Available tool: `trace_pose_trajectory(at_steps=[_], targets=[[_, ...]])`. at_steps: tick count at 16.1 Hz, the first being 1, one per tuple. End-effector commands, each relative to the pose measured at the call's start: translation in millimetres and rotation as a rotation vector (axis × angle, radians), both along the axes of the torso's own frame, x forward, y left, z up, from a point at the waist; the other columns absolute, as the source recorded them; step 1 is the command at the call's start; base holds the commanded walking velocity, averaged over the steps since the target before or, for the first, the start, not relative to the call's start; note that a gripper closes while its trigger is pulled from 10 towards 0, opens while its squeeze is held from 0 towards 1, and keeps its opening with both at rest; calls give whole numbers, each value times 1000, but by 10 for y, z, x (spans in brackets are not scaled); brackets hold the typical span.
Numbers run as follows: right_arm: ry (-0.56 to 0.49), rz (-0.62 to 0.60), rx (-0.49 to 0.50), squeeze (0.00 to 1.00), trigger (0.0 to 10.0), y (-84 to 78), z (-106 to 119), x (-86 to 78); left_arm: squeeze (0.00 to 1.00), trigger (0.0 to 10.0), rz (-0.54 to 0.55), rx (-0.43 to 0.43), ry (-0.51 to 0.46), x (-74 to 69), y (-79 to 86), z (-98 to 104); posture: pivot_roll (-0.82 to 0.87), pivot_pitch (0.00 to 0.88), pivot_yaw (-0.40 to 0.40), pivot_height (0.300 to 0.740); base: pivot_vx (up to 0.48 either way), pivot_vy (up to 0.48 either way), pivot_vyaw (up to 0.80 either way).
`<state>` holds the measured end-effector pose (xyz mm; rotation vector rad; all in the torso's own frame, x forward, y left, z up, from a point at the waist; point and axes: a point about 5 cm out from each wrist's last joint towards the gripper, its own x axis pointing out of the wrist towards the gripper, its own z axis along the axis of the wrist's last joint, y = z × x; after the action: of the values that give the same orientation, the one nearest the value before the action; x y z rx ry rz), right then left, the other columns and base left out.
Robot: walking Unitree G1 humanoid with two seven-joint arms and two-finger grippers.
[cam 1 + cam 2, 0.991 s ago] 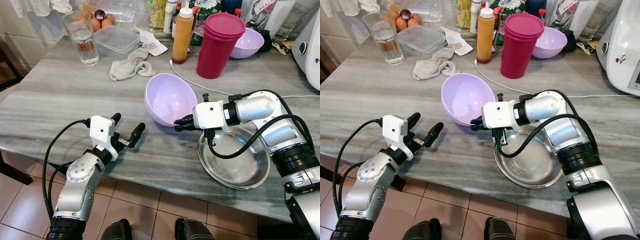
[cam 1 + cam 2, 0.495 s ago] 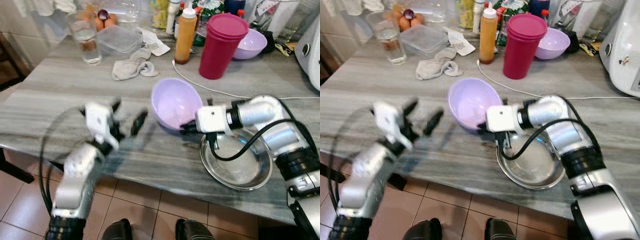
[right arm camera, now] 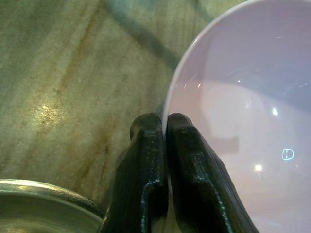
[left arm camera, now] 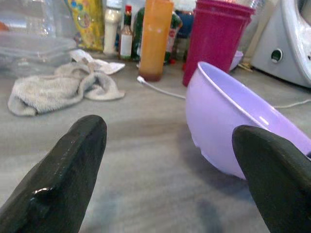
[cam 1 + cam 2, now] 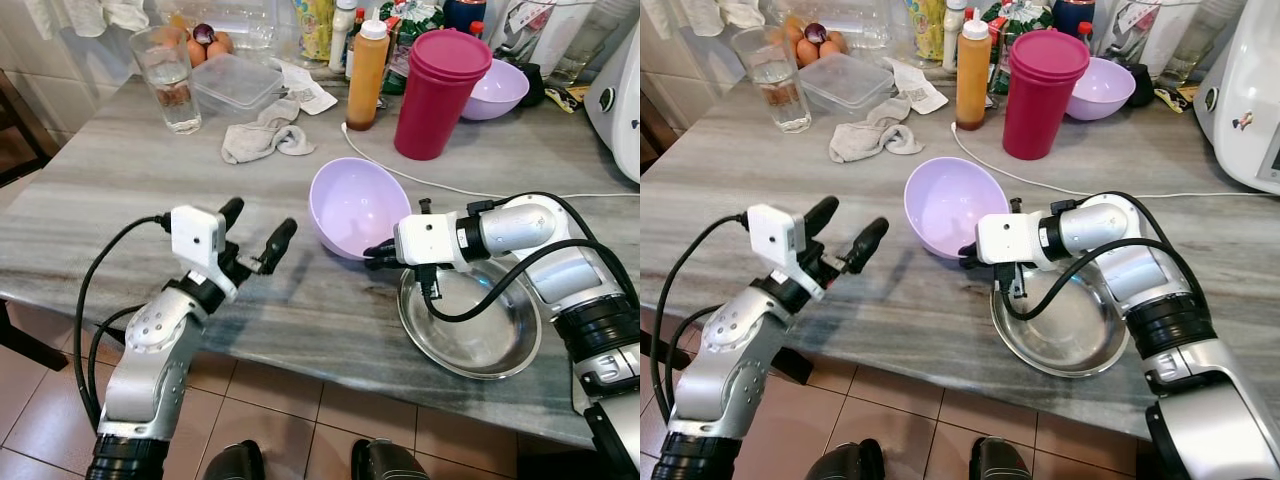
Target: Setting the table
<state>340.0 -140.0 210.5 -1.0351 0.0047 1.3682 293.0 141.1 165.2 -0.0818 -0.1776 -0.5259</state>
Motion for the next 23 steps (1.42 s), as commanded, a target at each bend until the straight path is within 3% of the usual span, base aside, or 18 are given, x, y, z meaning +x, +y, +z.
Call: trace_pose_trajectory(at_steps=[1, 21, 22, 23], targets=[[10, 3, -23, 1000, 10000, -17, -9, -6, 0, 10000, -12, 5, 1, -24, -1, 8, -202, 157, 3, 740, 0, 0, 0], [-109, 33, 4, 1000, 10000, 69, 347, 42, 0, 10000, -10, -4, 8, 44, -24, 16, -210, 133, 0, 740, 0, 0, 0], [-129, 35, 14, 165, 10000, 78, 386, 42, 0, 10000, -8, -7, 4, 54, -23, 26, -211, 130, 0, 740, 0, 0, 0], [-130, 36, 17, 0, 10000, 80, 397, 42, 0, 10000, -6, -8, 2, 59, -22, 28, -212, 128, 0, 740, 0, 0, 0]])
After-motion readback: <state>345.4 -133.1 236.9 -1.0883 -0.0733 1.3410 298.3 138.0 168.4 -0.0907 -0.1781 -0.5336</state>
